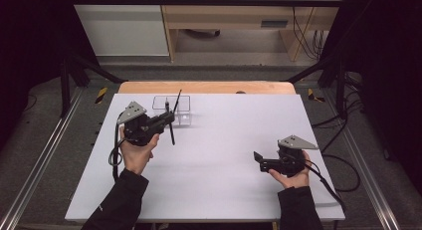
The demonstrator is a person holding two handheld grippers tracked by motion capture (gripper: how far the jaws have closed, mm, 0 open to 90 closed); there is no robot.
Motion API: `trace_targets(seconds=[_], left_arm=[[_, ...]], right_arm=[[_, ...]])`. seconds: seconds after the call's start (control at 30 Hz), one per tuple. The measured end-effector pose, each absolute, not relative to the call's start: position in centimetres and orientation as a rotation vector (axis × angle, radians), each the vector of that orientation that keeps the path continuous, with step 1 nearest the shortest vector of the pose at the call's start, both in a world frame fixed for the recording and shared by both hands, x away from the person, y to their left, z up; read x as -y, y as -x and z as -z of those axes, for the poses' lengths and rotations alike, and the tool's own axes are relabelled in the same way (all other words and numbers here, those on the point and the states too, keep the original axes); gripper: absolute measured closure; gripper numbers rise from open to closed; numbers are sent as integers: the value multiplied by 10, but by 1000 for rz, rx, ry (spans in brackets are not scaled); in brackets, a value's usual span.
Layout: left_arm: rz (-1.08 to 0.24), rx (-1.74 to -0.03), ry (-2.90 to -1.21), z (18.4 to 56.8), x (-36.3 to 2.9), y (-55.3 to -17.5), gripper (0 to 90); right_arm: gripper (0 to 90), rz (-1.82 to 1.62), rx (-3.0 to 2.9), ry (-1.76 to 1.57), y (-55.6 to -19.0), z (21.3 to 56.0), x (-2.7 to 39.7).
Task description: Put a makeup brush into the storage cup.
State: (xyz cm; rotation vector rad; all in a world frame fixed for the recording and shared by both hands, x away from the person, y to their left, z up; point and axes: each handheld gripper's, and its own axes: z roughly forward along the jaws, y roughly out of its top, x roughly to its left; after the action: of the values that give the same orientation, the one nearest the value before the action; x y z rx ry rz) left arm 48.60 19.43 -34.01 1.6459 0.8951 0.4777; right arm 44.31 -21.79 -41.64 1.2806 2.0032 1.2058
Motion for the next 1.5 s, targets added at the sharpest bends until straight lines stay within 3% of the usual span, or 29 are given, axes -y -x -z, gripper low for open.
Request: trace_targets(seconds=[1.5], left_arm=[[-519,-928,-1678,323,-188,-534,831]], right_arm=[[37,-1211,-1999,-1293,-444,418,218]])
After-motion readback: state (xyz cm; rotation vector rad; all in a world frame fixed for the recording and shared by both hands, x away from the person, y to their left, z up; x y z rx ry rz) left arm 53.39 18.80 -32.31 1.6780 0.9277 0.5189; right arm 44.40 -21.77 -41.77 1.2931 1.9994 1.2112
